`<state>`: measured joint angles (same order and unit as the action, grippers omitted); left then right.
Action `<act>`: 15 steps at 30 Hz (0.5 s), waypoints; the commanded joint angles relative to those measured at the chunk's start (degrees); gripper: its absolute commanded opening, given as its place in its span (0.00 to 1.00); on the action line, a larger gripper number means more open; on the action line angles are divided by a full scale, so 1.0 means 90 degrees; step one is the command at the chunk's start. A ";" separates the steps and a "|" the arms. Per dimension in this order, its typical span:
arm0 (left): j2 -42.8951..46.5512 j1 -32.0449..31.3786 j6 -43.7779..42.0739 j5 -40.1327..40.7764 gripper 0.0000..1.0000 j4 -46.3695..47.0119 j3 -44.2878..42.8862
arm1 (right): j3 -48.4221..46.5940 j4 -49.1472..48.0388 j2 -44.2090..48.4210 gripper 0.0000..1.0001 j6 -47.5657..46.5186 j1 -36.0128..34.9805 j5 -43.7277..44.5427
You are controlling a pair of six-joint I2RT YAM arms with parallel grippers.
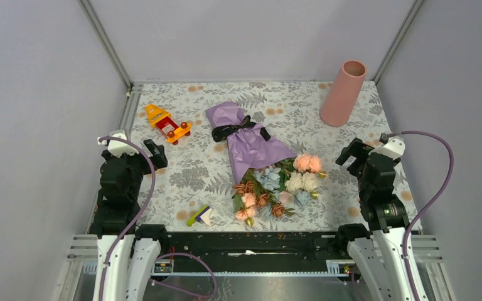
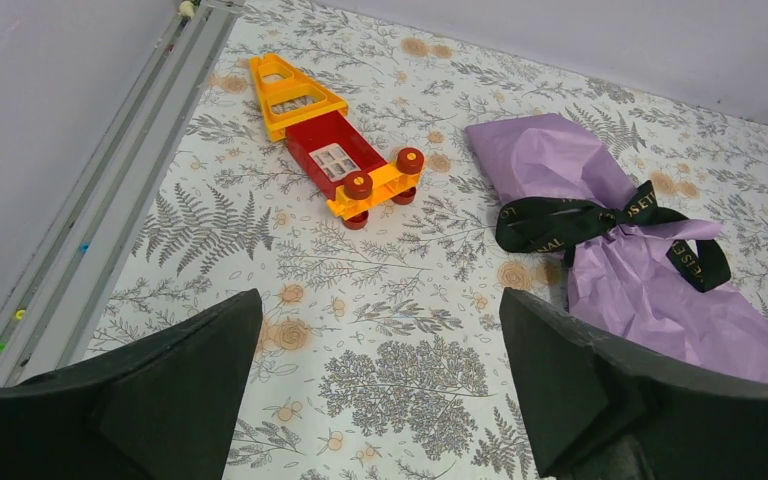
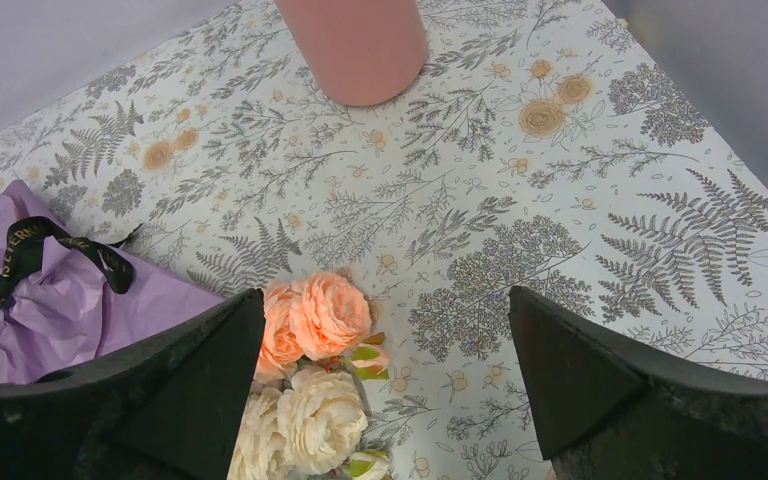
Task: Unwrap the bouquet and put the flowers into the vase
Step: Move the fake flower to the center of the board.
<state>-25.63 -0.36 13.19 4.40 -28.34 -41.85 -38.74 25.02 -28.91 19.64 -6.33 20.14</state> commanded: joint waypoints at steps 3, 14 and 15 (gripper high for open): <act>-0.0022 0.0033 0.0324 0.0284 0.99 0.0192 -0.0099 | -0.0155 -0.0050 0.0117 0.98 0.0134 0.0017 -0.0182; 0.0247 0.0030 0.0180 0.0373 0.99 0.0091 0.0011 | -0.0286 -0.0133 -0.0241 0.98 -0.0267 0.0019 -0.2098; 0.0245 0.0030 0.0160 0.0345 0.99 0.0085 0.0032 | -0.0337 -0.0093 -0.0397 0.98 -0.0286 0.0018 -0.2372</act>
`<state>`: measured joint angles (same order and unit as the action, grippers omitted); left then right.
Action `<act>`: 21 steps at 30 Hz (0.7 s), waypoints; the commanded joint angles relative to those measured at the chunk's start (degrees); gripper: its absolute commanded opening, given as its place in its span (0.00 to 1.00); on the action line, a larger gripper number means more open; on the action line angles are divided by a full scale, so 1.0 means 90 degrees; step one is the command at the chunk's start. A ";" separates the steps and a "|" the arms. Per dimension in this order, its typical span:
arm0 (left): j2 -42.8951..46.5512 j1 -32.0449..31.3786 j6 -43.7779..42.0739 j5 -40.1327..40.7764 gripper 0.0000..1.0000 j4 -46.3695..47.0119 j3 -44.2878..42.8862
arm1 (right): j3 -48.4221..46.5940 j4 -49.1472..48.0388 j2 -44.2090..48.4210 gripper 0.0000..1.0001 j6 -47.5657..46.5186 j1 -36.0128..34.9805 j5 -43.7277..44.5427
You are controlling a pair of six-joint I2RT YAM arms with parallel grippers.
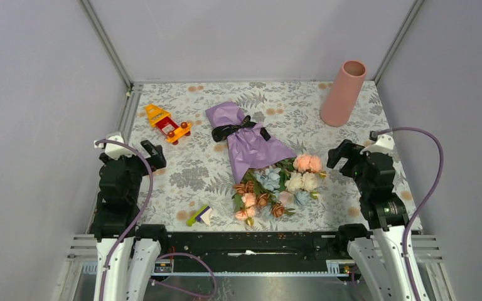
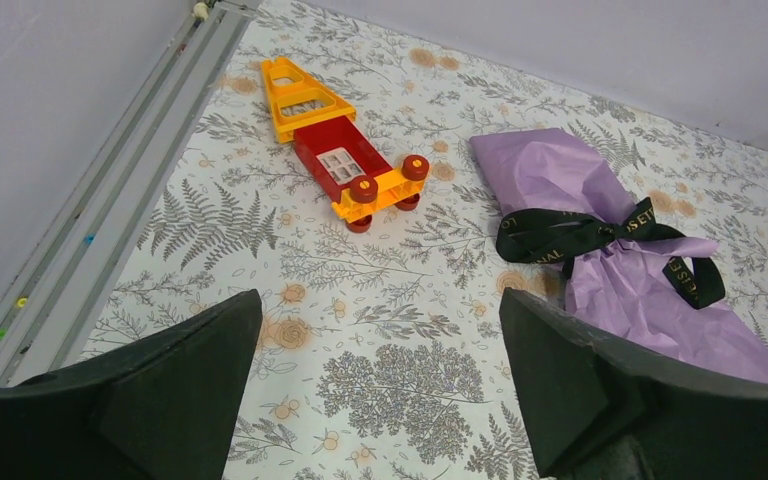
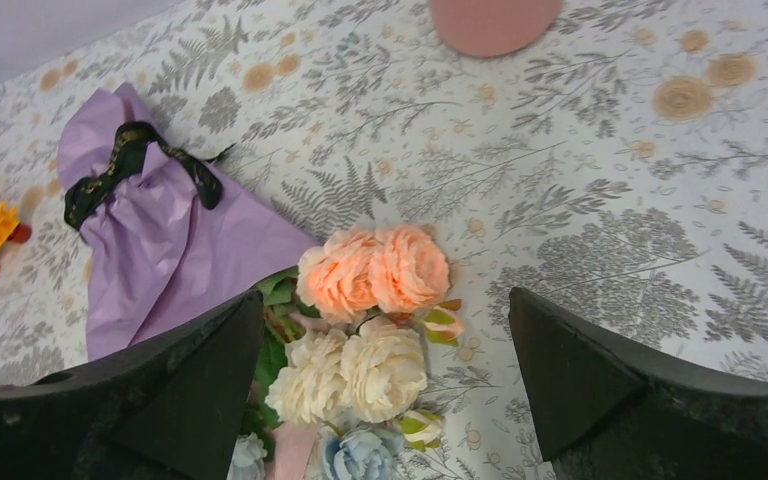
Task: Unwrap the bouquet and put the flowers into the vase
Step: Move the fake flower to the center of the board.
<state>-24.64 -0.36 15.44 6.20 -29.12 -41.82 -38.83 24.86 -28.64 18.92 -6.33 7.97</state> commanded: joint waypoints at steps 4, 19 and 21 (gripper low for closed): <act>-0.0049 0.0030 -0.0123 -0.0042 0.99 0.0136 0.0005 | -0.0519 -0.0015 -0.1181 0.98 -0.0297 0.0019 -0.2265; -0.0460 0.0033 -0.0163 -0.1406 0.99 0.0199 -0.0022 | -0.1924 -0.0360 -0.4298 0.83 0.0338 -0.3959 0.0055; -0.0451 0.0031 -0.0177 -0.1419 0.99 0.0199 -0.0017 | -0.2452 -0.0370 -0.4956 0.82 0.0297 -0.4467 0.0228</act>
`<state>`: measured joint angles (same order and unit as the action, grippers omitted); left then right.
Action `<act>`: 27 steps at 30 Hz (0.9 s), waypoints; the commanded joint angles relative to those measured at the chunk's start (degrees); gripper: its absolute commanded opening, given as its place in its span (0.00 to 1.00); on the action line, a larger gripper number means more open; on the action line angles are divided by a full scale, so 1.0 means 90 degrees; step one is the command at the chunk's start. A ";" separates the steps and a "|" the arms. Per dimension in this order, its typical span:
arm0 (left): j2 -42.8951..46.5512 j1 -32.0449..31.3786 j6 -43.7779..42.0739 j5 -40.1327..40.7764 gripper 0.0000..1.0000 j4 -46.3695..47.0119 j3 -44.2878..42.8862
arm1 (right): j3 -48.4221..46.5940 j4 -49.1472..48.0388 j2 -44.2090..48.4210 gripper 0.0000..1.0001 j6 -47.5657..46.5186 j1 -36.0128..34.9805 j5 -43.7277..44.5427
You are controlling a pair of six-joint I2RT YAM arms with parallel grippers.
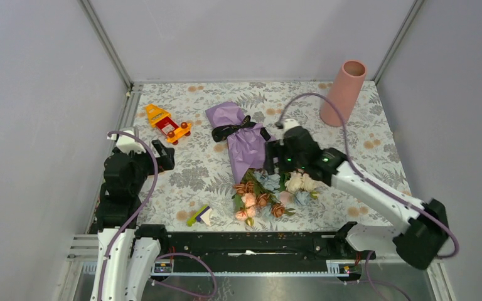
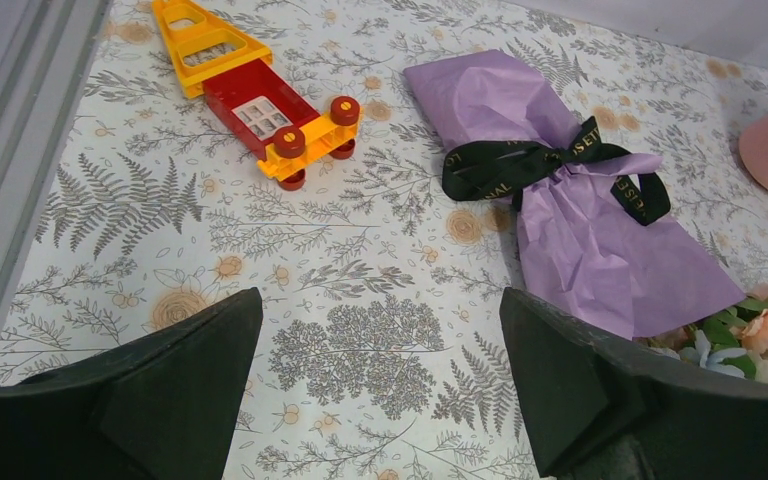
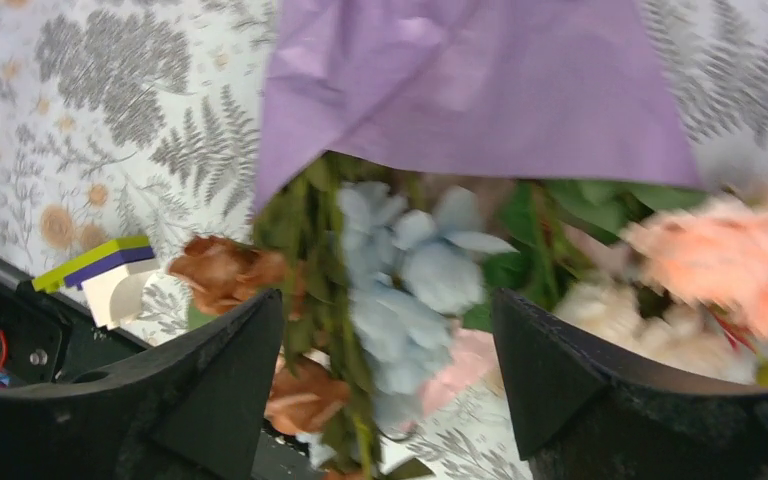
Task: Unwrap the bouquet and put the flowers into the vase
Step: Move the fake flower to the center of the board.
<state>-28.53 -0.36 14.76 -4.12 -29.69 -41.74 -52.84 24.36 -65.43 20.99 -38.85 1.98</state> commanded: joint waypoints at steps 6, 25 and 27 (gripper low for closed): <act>0.0022 0.0030 -0.0176 -0.0410 0.96 0.0243 -0.0001 | -0.2561 0.0139 -0.2852 0.74 -0.0170 -0.2041 0.1182; -0.0118 0.0030 -0.0222 -0.0615 0.98 0.0250 0.0005 | -0.4263 0.1275 -0.5348 0.59 -0.0871 -0.2486 0.2752; -0.0108 0.0032 -0.0224 -0.0616 0.99 0.0255 0.0008 | -0.4328 0.1264 -0.5423 0.56 -0.0911 -0.2499 0.2725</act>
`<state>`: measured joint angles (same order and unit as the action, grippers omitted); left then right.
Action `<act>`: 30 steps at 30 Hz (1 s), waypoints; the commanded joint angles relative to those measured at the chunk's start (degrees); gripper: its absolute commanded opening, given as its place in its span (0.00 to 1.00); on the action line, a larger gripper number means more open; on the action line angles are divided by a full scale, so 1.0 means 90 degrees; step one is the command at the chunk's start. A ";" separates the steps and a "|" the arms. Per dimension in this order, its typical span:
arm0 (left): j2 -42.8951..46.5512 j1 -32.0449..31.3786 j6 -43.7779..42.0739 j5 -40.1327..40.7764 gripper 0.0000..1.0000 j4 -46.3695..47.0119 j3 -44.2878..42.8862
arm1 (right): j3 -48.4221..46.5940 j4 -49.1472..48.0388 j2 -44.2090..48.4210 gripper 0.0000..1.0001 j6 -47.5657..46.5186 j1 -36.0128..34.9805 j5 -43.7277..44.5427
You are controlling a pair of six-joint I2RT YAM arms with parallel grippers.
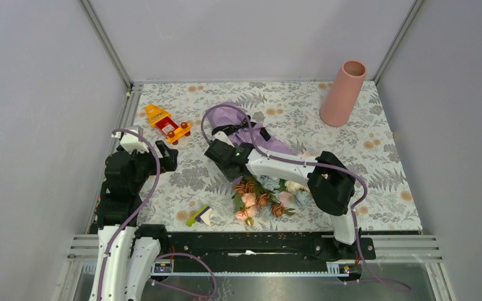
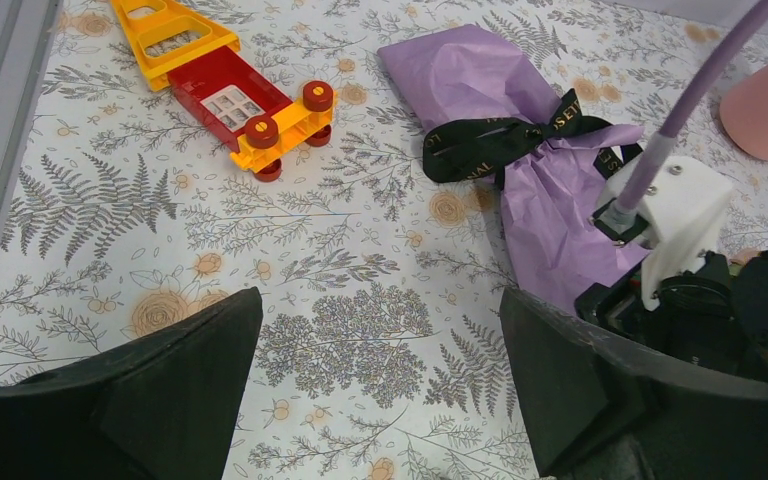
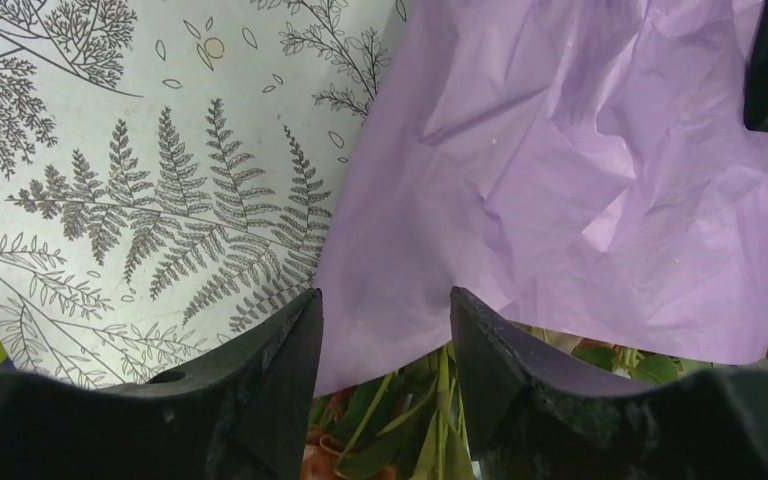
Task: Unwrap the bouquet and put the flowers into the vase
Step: Move the fake flower to the center of the board.
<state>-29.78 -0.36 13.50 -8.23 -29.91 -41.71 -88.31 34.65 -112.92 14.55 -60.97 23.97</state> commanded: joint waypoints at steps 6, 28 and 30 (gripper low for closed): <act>0.0013 0.0030 -0.0093 -0.0165 0.99 0.0286 0.0016 | -0.0338 0.0190 -0.0366 0.47 -0.0188 -0.0044 0.0642; 0.0117 0.0030 -0.0103 -0.0102 0.99 0.0286 0.0026 | 0.2252 -0.0244 0.1450 0.34 -0.0144 0.0978 0.1365; 0.0149 0.0030 -0.0103 -0.0088 0.99 0.0286 0.0025 | 0.2257 -0.0258 0.1616 0.35 -0.0210 0.1013 0.1284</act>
<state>-29.52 -0.36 13.34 -8.45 -29.91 -41.60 -68.51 33.28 -102.76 13.61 -52.53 34.04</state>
